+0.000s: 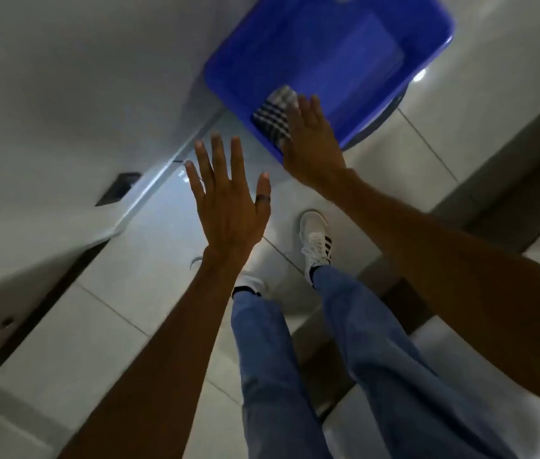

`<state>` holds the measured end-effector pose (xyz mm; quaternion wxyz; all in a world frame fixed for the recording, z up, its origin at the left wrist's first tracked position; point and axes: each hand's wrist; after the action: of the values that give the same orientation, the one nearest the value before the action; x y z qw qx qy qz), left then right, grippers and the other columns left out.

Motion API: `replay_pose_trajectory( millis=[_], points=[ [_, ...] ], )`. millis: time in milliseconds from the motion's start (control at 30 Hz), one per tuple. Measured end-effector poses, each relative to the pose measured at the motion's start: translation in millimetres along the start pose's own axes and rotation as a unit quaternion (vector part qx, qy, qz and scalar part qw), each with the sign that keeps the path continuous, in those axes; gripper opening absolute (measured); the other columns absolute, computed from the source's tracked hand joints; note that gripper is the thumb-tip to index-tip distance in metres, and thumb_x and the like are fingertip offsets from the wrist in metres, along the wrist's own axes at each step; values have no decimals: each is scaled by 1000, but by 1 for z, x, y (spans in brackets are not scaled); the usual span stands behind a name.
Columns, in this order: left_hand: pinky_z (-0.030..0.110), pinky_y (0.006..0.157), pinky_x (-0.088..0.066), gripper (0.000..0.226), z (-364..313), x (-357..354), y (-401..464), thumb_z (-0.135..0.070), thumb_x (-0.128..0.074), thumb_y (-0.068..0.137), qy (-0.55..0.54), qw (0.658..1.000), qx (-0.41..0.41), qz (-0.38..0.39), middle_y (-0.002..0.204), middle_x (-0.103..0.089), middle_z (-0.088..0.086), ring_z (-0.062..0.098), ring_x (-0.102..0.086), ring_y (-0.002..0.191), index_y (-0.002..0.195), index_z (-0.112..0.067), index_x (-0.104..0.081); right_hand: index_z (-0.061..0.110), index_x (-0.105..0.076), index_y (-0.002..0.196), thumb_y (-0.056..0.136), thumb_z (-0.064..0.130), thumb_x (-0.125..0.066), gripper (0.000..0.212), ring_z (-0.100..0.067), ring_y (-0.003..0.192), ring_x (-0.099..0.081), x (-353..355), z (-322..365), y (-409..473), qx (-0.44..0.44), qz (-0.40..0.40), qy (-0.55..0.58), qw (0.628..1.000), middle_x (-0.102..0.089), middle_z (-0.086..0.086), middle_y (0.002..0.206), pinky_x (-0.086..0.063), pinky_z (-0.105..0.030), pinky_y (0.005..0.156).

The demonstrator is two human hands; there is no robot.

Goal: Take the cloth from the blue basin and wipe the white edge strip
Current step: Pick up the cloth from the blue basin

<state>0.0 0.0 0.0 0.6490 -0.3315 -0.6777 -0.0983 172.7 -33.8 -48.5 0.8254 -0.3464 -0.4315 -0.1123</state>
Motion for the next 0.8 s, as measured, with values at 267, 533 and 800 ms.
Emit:
replay_pose_trajectory(
  millis=[267, 533, 800],
  points=[
    [55, 136, -12, 70, 26, -93, 22, -53, -37, 114, -45, 999, -11, 5, 179, -14, 16, 41, -6, 167, 172, -15, -27, 6, -40, 141, 72, 39, -80, 86, -42, 132, -43, -51, -34, 82, -3, -15, -65, 998, -43, -18, 145, -52, -51, 85],
    [51, 138, -6, 68, 48, -81, -3, -51, -39, 115, -51, 997, -17, 53, 181, -6, 13, 37, 3, 168, 173, -17, -26, 0, -47, 130, 68, 16, -78, 71, -47, 118, -52, -36, -25, 91, -2, -1, -110, 994, -50, -22, 135, -46, -46, 71],
    [55, 136, -17, 69, 83, -57, -23, -51, -40, 110, -118, 992, -35, 1, 179, -19, 14, 38, -6, 167, 168, -15, -39, 12, -70, 110, 79, 18, -68, 31, -23, 94, -71, -7, 9, 49, -31, -96, 374, 922, -73, -8, 102, -58, -38, 88]
  ],
)
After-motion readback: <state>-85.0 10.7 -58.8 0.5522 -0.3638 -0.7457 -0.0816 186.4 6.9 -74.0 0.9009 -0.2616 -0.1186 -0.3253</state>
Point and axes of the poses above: each hand's wrist, its own y-axis towards the middle knuckle, its own x-axis out of the back of the hand, z = x × y
